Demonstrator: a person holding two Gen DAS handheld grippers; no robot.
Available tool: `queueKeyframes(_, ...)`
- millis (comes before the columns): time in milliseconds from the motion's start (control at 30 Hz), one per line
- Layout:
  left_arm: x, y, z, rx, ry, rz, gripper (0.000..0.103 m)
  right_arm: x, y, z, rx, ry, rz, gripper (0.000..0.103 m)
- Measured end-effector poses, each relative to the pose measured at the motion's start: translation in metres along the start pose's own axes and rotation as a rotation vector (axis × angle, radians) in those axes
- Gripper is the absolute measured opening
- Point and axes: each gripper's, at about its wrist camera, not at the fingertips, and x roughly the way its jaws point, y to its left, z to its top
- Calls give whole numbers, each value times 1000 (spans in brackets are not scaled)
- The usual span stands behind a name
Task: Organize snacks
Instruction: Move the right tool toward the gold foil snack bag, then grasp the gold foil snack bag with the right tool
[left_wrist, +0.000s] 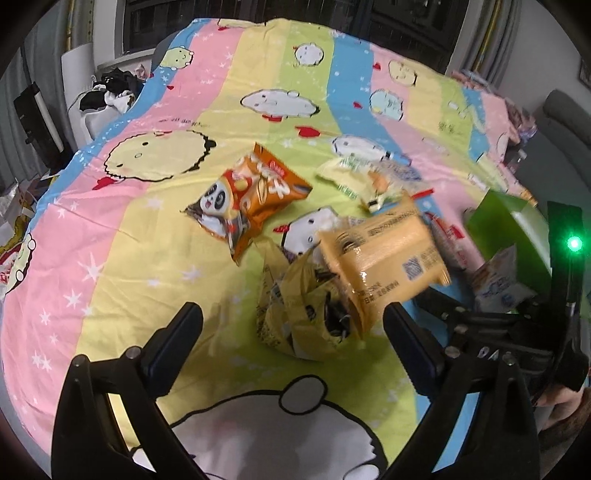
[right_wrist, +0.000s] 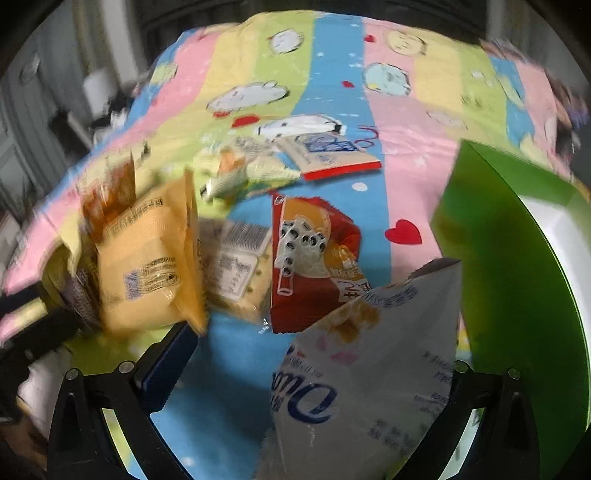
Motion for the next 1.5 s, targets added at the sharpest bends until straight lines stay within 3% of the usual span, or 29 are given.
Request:
queueKeyframes(100, -12, 8, 6, -31, -21, -38, 97, -17, -8, 5, 115, 9, 124, 102)
queueKeyframes(300, -25, 16, 10, -80, -22, -109, 93, -62, 12, 27, 96, -42, 206, 102)
queueKeyframes(500, -27, 18, 8, -97, 5, -133, 80, -69, 44, 51, 118, 21, 404, 100)
queueKeyframes(567, -23, 21, 8, -113, 21, -156, 79, -60, 58, 54, 111, 59, 437, 87)
queueKeyframes(667, -15, 21, 6, -128, 56, -165, 79, -40, 77, 56, 103, 134, 485, 74)
queueKeyframes(900, 1, 20, 0, -147, 121, -207, 77, 0, 102, 43, 76, 253, 486, 73)
queueKeyframes(967, 4, 20, -1, -151, 130, -209, 63, 8, 103, 40, 84, 282, 496, 69)
queueKeyframes(1033, 10, 22, -3, -161, 146, -213, 56, 14, 104, 34, 86, 296, 488, 67)
queueKeyframes(1100, 13, 25, -4, -160, 141, -190, 54, 18, 106, 31, 74, 293, 473, 64)
queueKeyframes(1233, 10, 26, -4, -148, 118, -189, 50, 17, 108, 28, 52, 268, 430, 48)
queueKeyframes(1500, -20, 8, 1, -73, 21, -181, 47, -13, 107, 25, 38, 182, 406, 45)
